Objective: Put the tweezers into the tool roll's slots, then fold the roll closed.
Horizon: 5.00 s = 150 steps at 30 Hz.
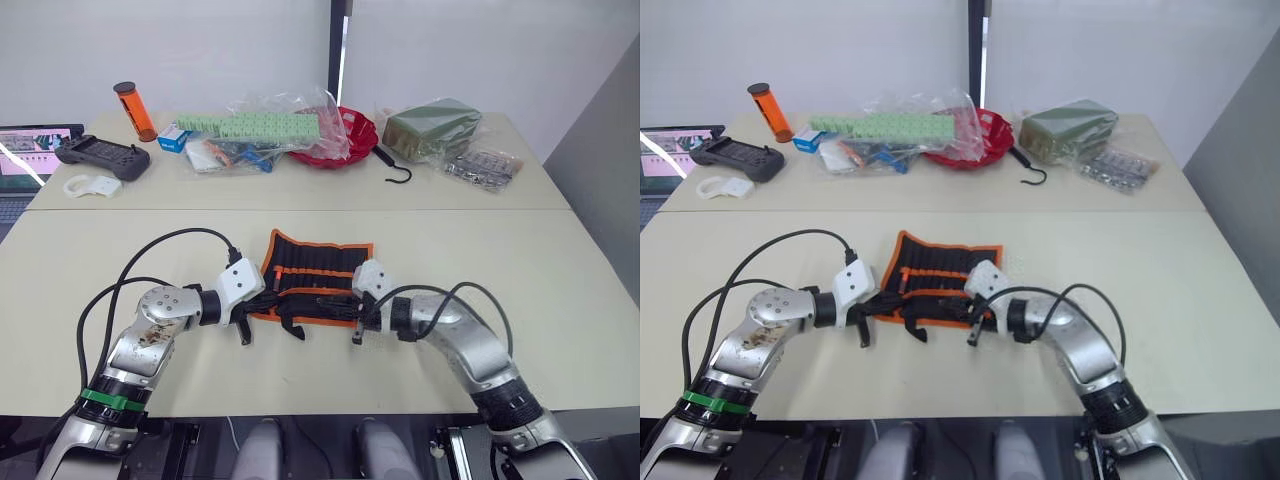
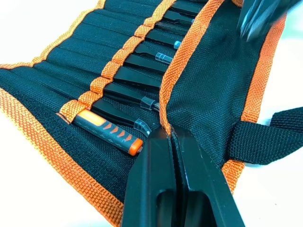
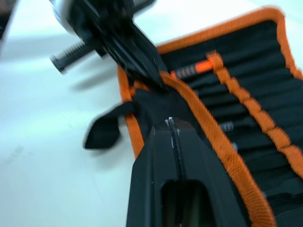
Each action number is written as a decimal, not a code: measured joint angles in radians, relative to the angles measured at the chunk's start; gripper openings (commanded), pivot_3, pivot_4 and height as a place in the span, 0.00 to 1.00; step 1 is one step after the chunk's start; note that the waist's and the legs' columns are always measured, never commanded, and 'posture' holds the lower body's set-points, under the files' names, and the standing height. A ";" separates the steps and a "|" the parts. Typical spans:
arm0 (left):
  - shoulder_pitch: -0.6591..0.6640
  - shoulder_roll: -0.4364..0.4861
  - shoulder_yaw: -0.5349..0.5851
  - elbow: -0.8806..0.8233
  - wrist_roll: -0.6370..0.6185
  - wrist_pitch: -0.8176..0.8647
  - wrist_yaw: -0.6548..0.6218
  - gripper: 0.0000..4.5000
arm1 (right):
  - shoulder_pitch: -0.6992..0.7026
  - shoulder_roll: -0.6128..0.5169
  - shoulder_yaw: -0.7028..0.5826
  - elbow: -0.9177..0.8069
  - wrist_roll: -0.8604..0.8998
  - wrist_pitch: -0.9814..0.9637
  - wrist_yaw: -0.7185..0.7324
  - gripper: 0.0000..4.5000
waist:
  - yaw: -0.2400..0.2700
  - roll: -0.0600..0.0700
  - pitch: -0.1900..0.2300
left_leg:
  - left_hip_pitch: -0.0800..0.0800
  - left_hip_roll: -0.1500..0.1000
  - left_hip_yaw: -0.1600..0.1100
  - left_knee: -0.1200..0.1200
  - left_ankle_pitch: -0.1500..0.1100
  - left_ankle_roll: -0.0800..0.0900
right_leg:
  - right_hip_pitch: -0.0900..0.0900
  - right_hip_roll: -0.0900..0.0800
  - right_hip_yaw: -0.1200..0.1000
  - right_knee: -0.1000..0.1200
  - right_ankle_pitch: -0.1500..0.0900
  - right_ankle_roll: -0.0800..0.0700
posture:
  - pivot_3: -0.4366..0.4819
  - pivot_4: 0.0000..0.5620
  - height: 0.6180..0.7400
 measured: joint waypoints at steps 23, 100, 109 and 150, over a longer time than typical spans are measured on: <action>0.085 -0.112 0.127 -0.221 -0.273 0.187 0.100 0.57 | 0.003 0.051 -0.049 0.099 -0.019 -0.068 -0.038 0.00 | 0.006 0.000 0.000 | 0.000 0.000 0.000 0.001 0.000 0.000 | 0.001 0.000 0.000 0.000 0.000 0.000 | 0.48 0.27 1.00; 0.136 0.237 0.277 -0.425 -0.539 0.369 -0.059 0.00 | 0.068 -0.141 -0.448 -0.202 0.489 0.592 -0.251 1.00 | -0.001 0.002 -0.005 | -0.004 0.001 0.001 -0.007 0.000 0.000 | 0.000 0.000 0.001 -0.014 0.000 0.000 | 0.48 0.27 1.00; 0.219 0.223 0.311 -0.470 -0.538 0.369 0.012 0.00 | -0.096 -0.129 -0.347 0.012 0.455 0.671 -0.240 1.00 | 0.001 0.002 -0.004 | -0.005 0.001 0.001 -0.006 0.000 0.000 | -0.001 0.000 0.001 -0.013 0.000 0.000 | 0.48 0.27 1.00; 0.219 0.145 0.273 -0.451 -0.452 0.344 0.101 0.00 | -0.164 0.013 -0.651 0.238 0.635 1.041 -0.292 0.01 | 0.007 0.002 -0.004 | -0.005 0.000 0.001 -0.005 0.000 0.000 | 0.000 0.000 0.001 -0.013 0.000 0.000 | 0.48 0.27 1.00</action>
